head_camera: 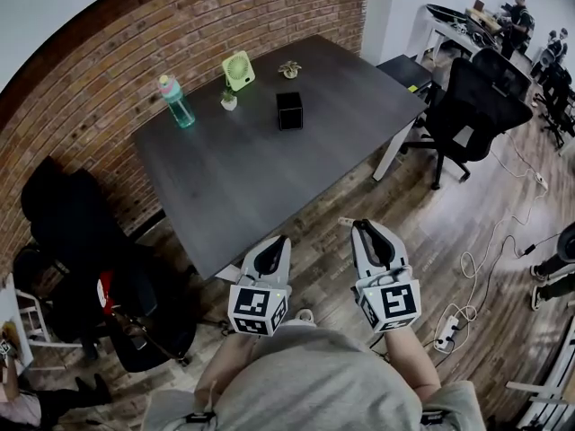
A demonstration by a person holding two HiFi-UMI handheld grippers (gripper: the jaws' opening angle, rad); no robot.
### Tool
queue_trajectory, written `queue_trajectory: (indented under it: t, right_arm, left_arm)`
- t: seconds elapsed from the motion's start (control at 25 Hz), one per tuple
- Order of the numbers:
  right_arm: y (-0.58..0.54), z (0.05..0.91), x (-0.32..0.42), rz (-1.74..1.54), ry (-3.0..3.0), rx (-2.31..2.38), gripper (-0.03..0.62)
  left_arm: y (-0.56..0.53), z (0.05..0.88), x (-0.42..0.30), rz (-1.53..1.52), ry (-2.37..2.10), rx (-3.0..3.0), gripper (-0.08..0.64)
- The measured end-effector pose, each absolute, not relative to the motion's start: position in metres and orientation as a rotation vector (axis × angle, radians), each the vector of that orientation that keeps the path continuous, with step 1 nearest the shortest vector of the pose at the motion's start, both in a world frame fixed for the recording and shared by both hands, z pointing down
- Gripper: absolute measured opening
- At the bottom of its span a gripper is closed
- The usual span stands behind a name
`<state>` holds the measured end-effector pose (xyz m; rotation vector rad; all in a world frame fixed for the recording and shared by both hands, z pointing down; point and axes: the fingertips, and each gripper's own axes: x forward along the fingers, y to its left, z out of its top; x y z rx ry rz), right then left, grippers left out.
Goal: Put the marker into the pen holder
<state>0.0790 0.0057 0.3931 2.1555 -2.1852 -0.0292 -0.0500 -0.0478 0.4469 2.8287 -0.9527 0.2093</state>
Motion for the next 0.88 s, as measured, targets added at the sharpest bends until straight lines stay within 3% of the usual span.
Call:
queue_trajectory:
  t: [0.88]
  right_arm:
    - [-0.064, 0.397, 0.086, -0.015, -2.209, 2.147, 0.066]
  left_arm:
    - [-0.116, 0.453, -0.042, 0.217, -0.969, 2.816, 0.017]
